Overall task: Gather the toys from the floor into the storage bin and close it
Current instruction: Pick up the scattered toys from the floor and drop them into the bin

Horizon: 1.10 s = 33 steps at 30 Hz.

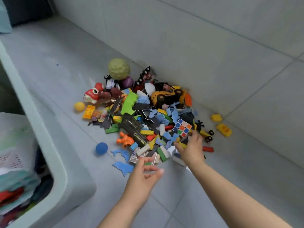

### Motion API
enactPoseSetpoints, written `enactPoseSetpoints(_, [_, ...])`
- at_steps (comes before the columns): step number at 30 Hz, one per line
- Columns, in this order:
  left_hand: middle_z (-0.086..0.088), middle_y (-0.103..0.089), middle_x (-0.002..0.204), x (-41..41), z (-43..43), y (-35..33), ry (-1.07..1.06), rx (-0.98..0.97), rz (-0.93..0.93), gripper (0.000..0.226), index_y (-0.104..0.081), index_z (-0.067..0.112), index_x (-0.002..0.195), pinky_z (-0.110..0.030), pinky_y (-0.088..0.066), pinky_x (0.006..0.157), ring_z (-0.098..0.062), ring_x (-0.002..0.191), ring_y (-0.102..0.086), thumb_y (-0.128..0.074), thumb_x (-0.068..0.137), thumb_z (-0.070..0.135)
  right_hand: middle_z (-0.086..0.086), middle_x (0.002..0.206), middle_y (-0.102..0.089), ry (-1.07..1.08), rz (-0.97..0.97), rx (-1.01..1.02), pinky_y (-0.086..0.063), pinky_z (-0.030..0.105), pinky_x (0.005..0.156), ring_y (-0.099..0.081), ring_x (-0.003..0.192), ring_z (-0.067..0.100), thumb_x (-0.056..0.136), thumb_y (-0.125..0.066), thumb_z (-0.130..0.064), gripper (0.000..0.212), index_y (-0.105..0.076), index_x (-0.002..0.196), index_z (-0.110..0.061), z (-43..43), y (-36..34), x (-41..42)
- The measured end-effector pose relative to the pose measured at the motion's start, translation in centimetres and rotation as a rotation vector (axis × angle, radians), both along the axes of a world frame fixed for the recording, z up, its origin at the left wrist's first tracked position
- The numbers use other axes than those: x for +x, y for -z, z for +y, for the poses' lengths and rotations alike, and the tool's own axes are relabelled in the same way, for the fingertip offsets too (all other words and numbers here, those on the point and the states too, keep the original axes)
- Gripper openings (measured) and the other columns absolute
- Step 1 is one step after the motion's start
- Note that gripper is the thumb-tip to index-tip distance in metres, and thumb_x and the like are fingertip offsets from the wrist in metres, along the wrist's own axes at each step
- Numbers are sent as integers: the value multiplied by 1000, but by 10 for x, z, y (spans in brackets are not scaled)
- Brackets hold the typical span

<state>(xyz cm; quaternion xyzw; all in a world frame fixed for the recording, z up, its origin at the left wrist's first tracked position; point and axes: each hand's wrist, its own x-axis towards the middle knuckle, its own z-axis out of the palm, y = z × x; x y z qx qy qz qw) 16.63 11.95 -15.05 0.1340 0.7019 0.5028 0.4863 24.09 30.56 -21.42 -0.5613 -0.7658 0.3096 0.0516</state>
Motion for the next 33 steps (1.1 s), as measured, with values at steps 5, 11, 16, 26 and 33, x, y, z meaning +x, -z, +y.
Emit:
enactPoseSetpoints(5, [-1,-63,100,-3,12,26,-60,-74,-35,26,-50,34,100,-22,-44,77,-14,92,-61,-66,85,20,12,142,-34,-113,-32,72,-40,41,98,-41,124,33,82,-67,-33,73,-29,141,-16,43,6,-27])
enactPoseSetpoints(11, [-2,-65,100,-3,21,37,-95,-49,-119,25,-54,30,106,-34,-47,96,-15,95,-61,-65,85,19,10,131,-38,-96,97,-58,-42,30,90,-53,108,25,73,-77,-26,65,-44,129,-15,54,11,-17])
enactPoseSetpoints(16, [-4,-63,106,-2,23,36,-116,-7,-170,25,-54,29,107,-33,-47,93,-21,102,-60,-63,87,18,5,130,-48,-29,210,-178,-44,27,81,-54,101,16,76,-75,-16,72,-33,133,-19,42,12,-15])
enactPoseSetpoints(26, [8,-58,119,-17,9,34,-65,115,-354,81,-50,37,123,-37,-56,81,-21,103,-65,-85,50,38,-8,114,-54,-479,340,-786,-55,22,74,-64,90,5,66,-82,-14,68,-49,121,-35,-53,-52,33])
enactPoseSetpoints(33, [3,-57,110,-9,-9,49,-47,-94,-154,53,-53,39,105,-28,-58,63,-19,86,-69,-82,66,18,-3,138,-36,-292,-148,-97,-46,31,90,-45,119,16,80,-64,-48,67,-32,136,-33,-50,8,51])
